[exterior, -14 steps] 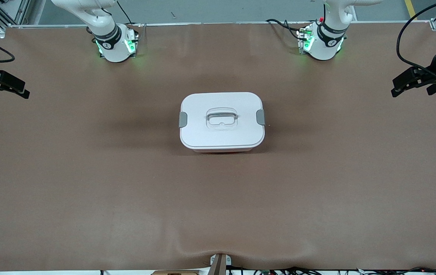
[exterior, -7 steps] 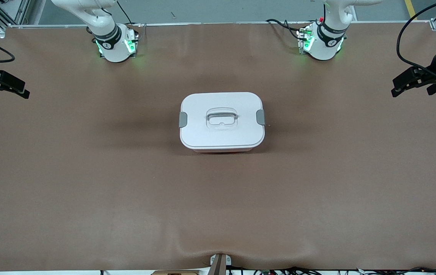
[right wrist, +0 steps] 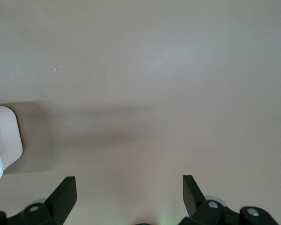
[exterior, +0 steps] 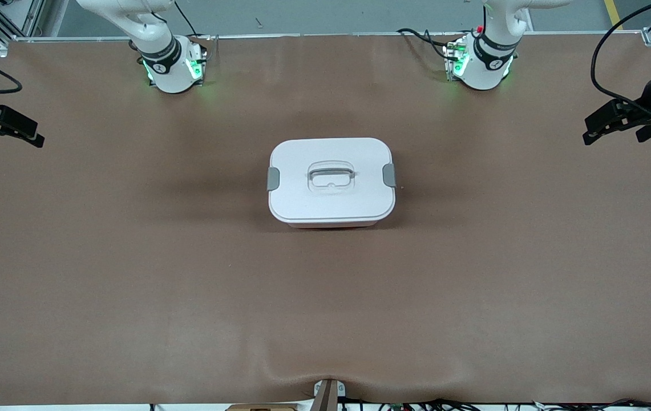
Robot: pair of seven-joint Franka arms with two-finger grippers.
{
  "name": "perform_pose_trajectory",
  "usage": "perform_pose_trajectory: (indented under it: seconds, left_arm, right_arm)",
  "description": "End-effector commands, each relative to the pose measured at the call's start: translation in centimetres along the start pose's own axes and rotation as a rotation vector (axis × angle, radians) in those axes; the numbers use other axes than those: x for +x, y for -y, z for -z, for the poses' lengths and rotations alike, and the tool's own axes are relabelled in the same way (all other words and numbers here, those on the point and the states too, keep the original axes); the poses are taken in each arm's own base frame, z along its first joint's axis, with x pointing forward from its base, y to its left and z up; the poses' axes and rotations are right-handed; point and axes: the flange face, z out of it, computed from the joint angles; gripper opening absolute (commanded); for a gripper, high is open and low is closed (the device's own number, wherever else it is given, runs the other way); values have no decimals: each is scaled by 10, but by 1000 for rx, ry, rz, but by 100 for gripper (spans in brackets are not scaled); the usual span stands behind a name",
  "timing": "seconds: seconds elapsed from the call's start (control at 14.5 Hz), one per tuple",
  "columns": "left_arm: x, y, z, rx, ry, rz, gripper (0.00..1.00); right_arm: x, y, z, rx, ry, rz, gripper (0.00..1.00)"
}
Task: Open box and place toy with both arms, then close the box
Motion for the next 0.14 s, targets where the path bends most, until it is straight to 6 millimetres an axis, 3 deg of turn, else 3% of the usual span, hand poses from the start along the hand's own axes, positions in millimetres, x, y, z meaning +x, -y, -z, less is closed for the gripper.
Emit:
perform_pose_trajectory:
  seconds: [0.0,0.07]
  left_arm:
    - [0,-2,6,-19,0,-5,100]
    - [0,-2,6,-19,-2,-4,100]
  right_arm:
    - [-2,0,4,-15,-1,-12,100]
    - [-2,1,5,-15,-2,-10,100]
